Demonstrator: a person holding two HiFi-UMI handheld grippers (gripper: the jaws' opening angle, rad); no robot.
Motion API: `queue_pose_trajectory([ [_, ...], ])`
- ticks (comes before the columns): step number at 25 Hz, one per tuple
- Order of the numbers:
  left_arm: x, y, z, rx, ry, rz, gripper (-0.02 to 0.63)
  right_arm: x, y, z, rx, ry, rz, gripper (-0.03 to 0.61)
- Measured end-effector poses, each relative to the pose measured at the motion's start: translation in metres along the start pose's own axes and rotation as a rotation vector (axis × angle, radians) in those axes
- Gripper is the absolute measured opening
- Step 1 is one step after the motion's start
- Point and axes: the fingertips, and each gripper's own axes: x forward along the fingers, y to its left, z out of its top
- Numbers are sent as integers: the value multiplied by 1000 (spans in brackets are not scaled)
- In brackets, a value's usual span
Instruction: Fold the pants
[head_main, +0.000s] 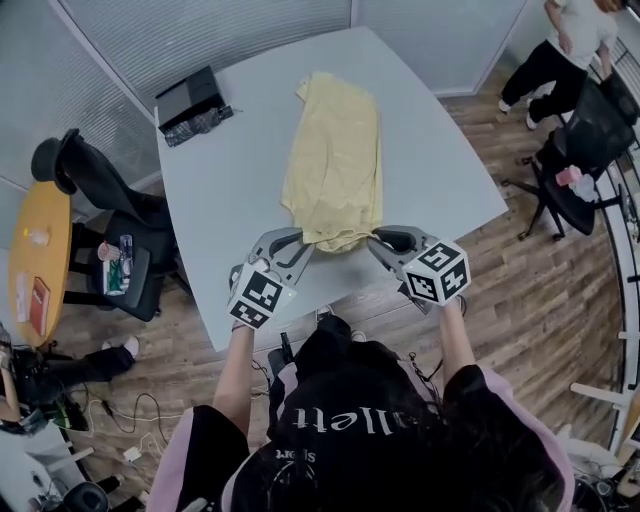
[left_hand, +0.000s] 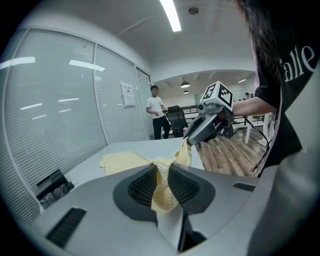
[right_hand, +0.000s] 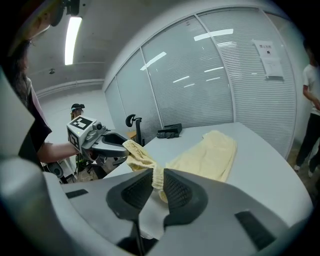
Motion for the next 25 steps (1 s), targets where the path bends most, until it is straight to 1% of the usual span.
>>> queue_pose_trajectory([
  [8, 27, 36, 28, 50, -56, -46, 86, 12, -41, 40, -26, -1, -51, 72],
  [15, 53, 86, 54, 66, -73, -14, 86, 23, -81, 86, -90, -19, -67, 72],
  [19, 78, 124, 67, 101, -44, 16, 86, 38, -117, 118, -136, -21, -54, 72],
  [22, 102, 154, 76, 89, -24, 47, 86, 54, -149, 139, -160, -13, -34, 72],
  [25, 134, 187, 74, 80, 14, 77, 86, 80, -186, 157, -188, 9, -20, 72],
])
